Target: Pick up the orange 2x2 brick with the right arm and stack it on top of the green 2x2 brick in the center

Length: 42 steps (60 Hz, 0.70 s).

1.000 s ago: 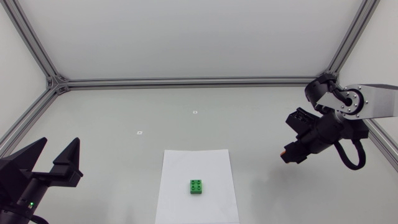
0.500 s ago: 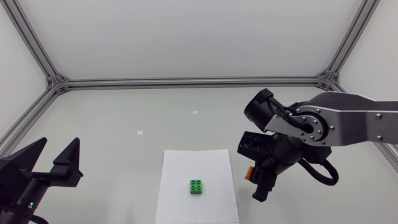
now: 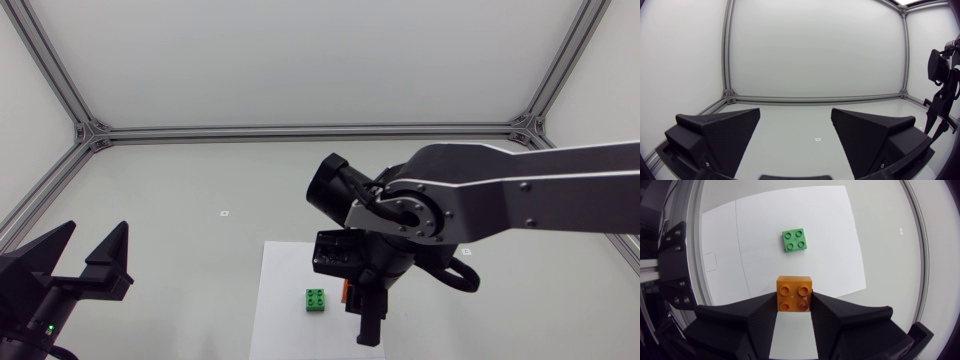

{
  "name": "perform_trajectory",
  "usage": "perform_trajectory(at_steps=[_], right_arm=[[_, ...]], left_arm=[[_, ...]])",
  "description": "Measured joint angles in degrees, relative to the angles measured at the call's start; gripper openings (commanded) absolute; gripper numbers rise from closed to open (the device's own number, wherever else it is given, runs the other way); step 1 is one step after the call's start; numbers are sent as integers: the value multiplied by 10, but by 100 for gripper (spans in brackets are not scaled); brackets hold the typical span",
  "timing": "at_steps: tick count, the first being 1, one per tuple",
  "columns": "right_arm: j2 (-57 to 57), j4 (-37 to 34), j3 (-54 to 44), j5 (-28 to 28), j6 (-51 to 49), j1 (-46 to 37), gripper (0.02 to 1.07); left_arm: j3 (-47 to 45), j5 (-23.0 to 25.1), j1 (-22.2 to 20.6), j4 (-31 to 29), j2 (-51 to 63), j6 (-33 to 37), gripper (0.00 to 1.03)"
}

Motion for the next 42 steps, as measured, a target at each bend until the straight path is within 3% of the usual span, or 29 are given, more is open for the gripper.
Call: perform_trajectory(at_steps=[42], right_arm=[[144,-9,119,-17,-63,26,10]], left_arm=[[0,0,0,0,0,0,99]])
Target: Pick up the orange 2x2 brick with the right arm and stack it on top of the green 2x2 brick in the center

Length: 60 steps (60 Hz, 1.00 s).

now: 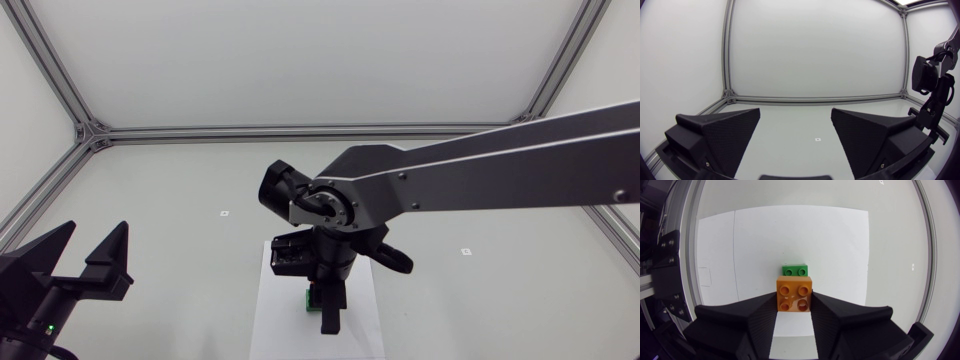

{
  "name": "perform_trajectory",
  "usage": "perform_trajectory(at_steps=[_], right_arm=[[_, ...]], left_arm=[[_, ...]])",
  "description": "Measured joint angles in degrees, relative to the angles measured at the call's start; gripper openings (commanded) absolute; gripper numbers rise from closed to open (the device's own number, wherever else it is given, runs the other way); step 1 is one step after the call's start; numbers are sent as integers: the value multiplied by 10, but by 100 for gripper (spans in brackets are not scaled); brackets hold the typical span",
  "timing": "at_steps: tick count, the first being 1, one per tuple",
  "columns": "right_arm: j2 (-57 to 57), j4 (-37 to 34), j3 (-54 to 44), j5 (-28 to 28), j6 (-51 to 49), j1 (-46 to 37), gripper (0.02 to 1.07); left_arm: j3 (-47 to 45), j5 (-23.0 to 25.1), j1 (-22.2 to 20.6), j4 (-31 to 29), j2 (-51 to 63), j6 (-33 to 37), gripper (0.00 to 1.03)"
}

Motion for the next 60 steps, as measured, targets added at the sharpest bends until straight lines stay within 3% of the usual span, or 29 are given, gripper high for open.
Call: perform_trajectory(at_steps=[60], right_arm=[[46,-5,21,-9,-11,3,10]], left_arm=[[0,0,0,0,0,0,99]])
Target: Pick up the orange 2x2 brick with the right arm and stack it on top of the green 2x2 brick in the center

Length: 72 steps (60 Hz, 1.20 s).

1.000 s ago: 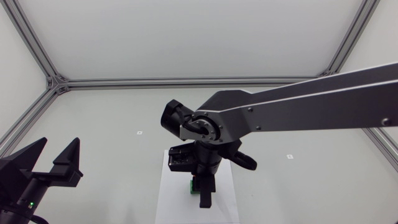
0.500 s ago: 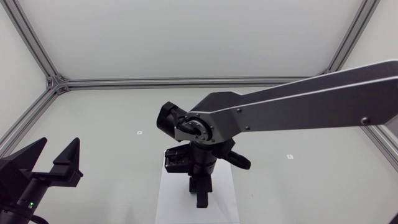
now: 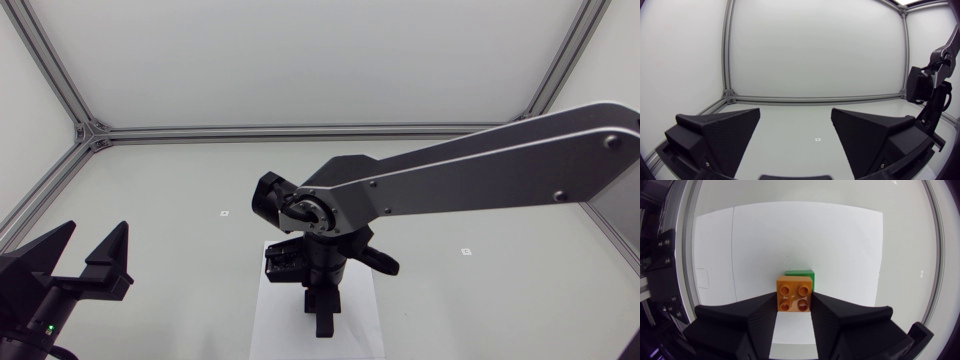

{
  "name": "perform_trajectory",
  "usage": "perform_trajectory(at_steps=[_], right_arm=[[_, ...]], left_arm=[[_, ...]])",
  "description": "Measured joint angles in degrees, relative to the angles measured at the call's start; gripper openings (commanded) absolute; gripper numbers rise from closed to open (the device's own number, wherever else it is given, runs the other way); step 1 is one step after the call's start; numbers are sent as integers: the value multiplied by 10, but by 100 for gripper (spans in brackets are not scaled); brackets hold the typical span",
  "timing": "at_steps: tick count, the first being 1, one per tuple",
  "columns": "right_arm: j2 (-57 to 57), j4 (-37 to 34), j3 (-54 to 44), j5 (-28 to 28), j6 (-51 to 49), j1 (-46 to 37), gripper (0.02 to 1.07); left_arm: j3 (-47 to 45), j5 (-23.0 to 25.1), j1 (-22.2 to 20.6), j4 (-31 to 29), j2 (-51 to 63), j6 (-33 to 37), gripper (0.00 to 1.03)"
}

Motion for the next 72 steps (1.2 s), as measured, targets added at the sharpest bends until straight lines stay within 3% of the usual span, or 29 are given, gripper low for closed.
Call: perform_trajectory(at_steps=[72], right_arm=[[7,1,7,1,-2,-1,10]], left_arm=[[0,0,0,0,0,0,99]])
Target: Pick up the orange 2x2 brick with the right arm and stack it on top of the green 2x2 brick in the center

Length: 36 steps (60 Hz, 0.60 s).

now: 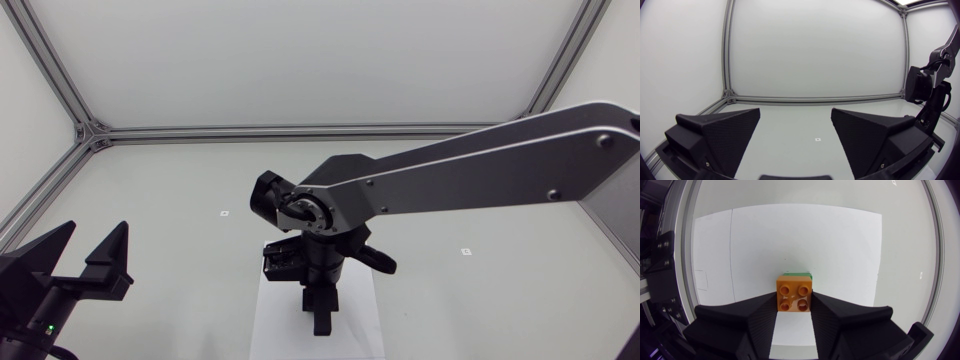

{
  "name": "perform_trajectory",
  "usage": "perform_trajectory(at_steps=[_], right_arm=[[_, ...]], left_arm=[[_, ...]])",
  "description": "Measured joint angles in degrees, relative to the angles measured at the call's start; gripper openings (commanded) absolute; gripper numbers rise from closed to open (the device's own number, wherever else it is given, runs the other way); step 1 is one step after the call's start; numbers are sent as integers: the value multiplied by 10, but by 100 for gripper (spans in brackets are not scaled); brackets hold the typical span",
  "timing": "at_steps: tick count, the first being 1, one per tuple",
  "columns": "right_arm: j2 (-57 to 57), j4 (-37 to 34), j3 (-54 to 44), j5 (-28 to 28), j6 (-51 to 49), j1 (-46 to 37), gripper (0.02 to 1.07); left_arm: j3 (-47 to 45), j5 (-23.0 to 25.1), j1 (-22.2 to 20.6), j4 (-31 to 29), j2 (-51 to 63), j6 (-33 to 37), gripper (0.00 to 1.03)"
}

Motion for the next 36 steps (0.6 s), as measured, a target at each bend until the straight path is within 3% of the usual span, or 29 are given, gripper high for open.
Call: perform_trajectory(at_steps=[36], right_arm=[[0,1,-3,10,0,0,10]], left_arm=[[0,0,0,0,0,0,99]])
